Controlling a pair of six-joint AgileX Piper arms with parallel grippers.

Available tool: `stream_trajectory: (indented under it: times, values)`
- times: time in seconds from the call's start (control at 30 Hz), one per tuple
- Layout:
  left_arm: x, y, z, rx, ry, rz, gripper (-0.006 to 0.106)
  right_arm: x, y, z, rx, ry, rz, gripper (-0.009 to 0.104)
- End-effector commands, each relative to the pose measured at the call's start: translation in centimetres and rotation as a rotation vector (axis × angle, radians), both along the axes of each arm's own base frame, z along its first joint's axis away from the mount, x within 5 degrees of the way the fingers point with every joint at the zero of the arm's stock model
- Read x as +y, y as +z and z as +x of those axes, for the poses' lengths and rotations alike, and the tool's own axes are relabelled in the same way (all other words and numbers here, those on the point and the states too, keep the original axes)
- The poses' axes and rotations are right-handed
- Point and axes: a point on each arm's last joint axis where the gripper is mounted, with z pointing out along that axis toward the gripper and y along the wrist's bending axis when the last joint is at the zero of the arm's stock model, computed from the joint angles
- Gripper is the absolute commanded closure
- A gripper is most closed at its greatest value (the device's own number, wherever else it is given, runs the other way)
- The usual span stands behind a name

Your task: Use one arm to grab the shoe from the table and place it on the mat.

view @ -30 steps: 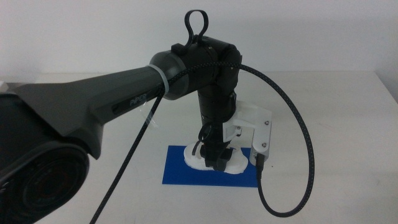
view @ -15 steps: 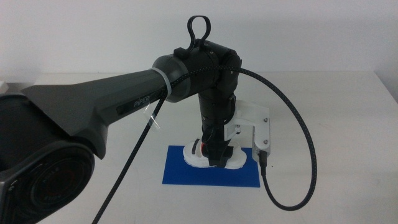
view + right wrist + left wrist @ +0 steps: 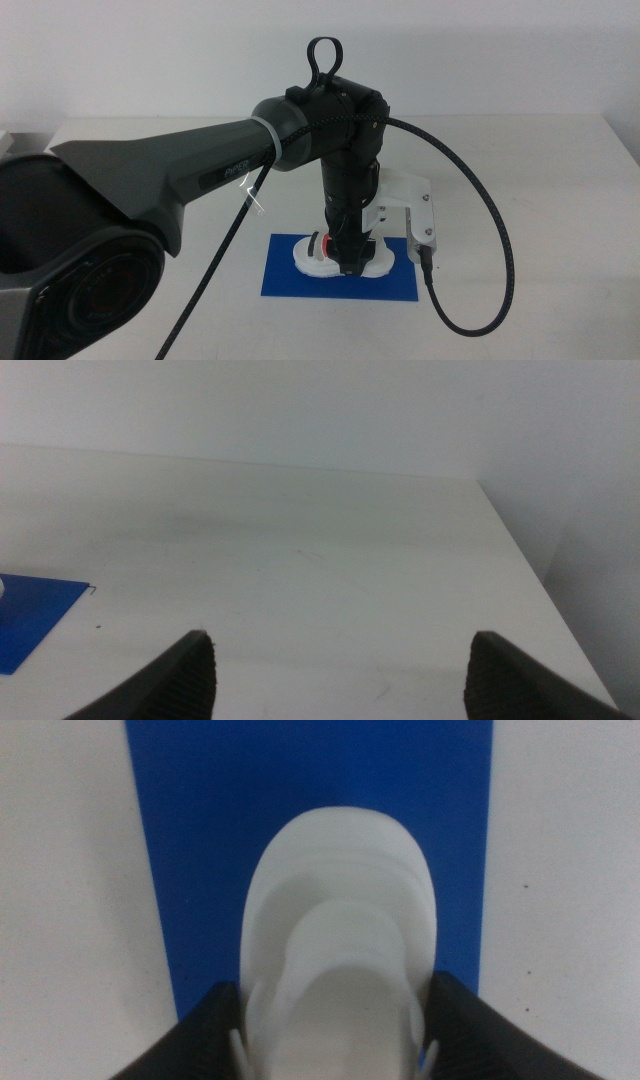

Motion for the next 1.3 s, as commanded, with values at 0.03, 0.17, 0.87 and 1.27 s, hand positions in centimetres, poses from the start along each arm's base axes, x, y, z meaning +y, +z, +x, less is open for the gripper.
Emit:
stream_trajectory:
  times: [0.03,0.17,0.87,1.27]
  values:
    - [0.1,3.7,0.0,-0.071,0.015,-0.07,0.102,0.0,0.7,-0.1,-0.097,-0.003,-0.018,0.031]
    - [0.2,3.5,-0.1,-0.065,0.015,-0.062,0.102,0.0,0.7,-0.1,-0.097,-0.003,-0.018,0.031]
    - [1.1,9.4,-1.2,-0.057,0.072,-0.08,0.007,0.0,0.7,-0.1,-0.097,-0.003,-0.018,0.031]
    - [6.0,21.4,-4.1,-0.246,0.43,-0.32,0.007,0.0,0.7,-0.1,-0.097,-0.003,-0.018,0.031]
